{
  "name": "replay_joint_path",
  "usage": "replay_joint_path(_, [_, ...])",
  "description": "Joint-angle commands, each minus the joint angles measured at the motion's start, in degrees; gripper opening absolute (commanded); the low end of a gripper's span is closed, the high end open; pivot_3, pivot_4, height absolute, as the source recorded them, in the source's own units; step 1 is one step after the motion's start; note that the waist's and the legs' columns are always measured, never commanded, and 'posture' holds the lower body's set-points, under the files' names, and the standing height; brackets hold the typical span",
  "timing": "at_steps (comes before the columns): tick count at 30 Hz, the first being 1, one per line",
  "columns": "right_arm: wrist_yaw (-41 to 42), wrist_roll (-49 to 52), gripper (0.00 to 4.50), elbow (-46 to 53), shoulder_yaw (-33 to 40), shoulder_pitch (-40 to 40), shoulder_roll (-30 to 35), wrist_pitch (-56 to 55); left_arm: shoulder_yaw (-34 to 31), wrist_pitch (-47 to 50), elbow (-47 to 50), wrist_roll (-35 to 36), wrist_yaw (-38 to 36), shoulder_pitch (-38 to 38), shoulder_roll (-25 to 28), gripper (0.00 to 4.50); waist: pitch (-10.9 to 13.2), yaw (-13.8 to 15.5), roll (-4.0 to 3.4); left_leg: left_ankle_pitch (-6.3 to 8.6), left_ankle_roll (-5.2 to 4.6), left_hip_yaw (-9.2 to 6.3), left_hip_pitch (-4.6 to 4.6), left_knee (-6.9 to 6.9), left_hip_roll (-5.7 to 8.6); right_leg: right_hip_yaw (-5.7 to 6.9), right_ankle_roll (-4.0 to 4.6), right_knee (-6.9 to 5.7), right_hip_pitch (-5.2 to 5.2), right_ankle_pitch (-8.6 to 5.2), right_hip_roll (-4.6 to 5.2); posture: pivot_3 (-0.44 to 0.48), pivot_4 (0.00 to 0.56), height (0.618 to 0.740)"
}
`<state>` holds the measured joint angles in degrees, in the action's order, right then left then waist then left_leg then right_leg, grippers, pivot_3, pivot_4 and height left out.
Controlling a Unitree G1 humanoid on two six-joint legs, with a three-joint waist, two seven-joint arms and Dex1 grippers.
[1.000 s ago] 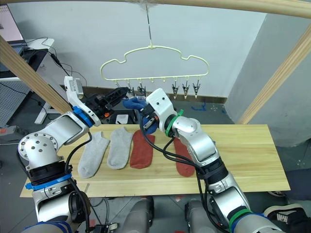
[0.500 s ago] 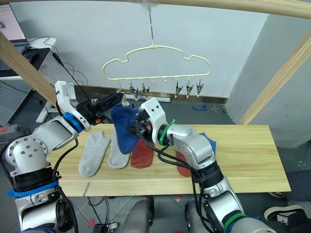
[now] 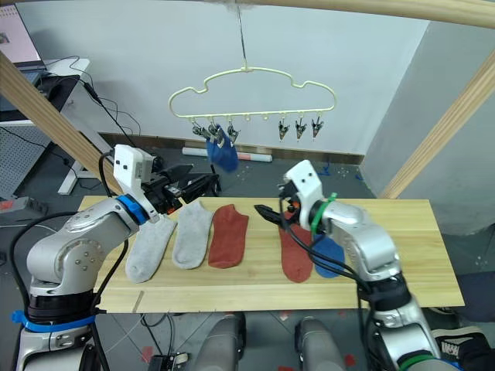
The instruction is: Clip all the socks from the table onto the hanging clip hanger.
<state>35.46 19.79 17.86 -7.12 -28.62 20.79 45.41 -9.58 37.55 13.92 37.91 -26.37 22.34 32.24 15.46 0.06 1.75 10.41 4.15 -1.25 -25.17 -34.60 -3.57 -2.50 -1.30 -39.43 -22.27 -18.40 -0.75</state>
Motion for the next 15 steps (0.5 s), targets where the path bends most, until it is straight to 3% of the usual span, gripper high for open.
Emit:
replay_joint_path(1, [3.4, 5.1, 4.5, 7.6, 5.0, 1.1, 3.5, 0.3, 1.1, -7.3, 2.8, -3.9, -3.0, -1.1, -0.7, 3.91, 0.0, -0.1, 0.0, 0.0, 0.0, 0.02, 0.0, 0.0, 0.0, -0.01, 0.0, 0.05, 0.01, 0.0, -0.01, 0.06, 0.257, 0.74])
replay_joint_path(7, [4.7, 7.4, 4.5, 9.9, 7.6, 0.3, 7.0, -2.0, 4.2, -13.0, 1.2, -11.1, 1.0, 0.0, -5.3, 2.09, 0.0, -0.1, -0.01, 0.0, -0.01, 0.04, -0.03, -0.04, 0.02, -0.01, 0.0, 0.06, 0.02, 0.0, -0.07, 0.038, 0.249, 0.74])
replay_joint_path(15, [4.9, 12.0, 4.5, 9.5, 8.4, -4.5, 5.2, -3.8, 4.3, -21.3, -6.9, -19.3, 6.2, 5.0, -11.1, 2.09, 0.0, -0.2, -0.01, 0.0, -0.02, -0.02, -0.13, -0.23, 0.07, 0.05, 0.01, -0.03, 0.01, 0.01, -0.16, 0.031, 0.241, 0.74])
